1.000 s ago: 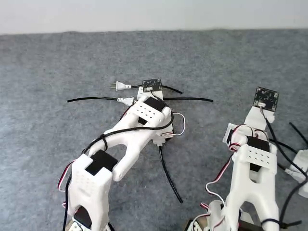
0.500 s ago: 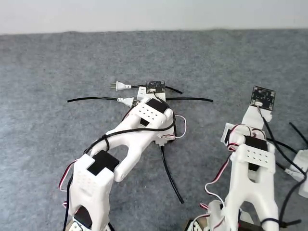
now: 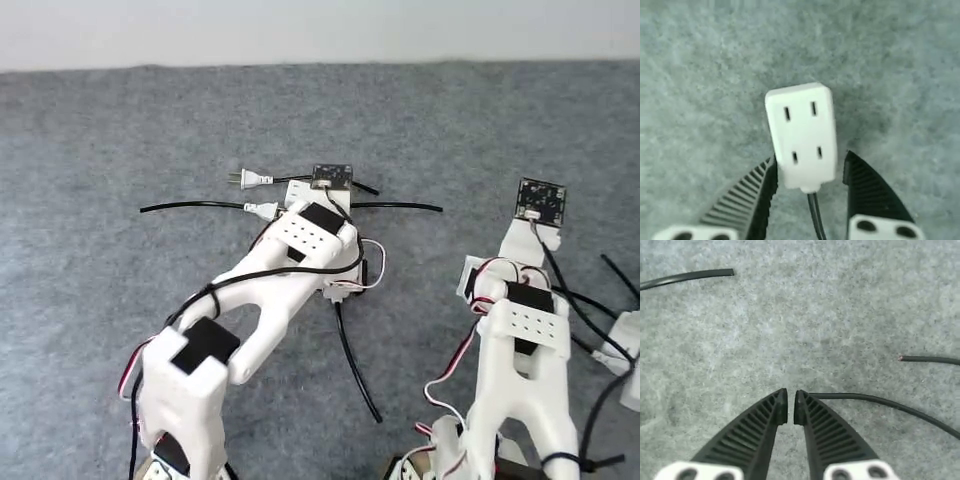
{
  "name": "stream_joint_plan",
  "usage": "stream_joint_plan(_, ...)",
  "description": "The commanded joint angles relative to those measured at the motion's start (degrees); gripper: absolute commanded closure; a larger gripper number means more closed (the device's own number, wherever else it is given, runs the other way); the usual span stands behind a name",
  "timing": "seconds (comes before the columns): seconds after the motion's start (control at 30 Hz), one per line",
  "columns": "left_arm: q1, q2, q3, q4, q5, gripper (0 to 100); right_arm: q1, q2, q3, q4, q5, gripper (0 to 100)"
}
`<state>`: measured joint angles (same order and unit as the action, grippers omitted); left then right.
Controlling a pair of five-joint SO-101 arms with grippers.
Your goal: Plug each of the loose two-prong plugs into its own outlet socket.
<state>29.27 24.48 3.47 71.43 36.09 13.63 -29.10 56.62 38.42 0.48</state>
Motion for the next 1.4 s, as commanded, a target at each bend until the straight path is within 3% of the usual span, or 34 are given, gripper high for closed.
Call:
stream_joint_plan(0.0, -2.46, -8.44, 3.21, -2.2, -2.46, 80, -0.4, 0.13, -1.49, -1.54, 0.79, 94.9)
stream_joint_plan(0.43, -11.25, -28.04, 24.75, -14.95, -9.67, 80, -3.21, 0.04, -0.18, -4.79, 1.23, 94.6)
stream_joint_plan(0.63, -8.35, -44.04, 41.01, -21.27, -14.95, 80, -4.7, 0.04, 0.53, -4.79, 2.9, 94.8)
stream_joint_plan(0.8, -6.51, -52.75, 49.36, -22.24, -13.8, 80, -4.7, 0.04, 0.79, -4.53, 2.9, 94.8)
stream_joint_plan(1.2, -34.29, -76.84, 62.81, -21.89, -15.65, 80, -9.98, -0.48, 0.0, -4.18, 3.34, 94.9)
stream_joint_plan(1.37, -45.1, -84.22, 67.38, -21.8, -19.43, 80, -17.98, 1.89, -8.35, 0.4, 11.16, 94.5)
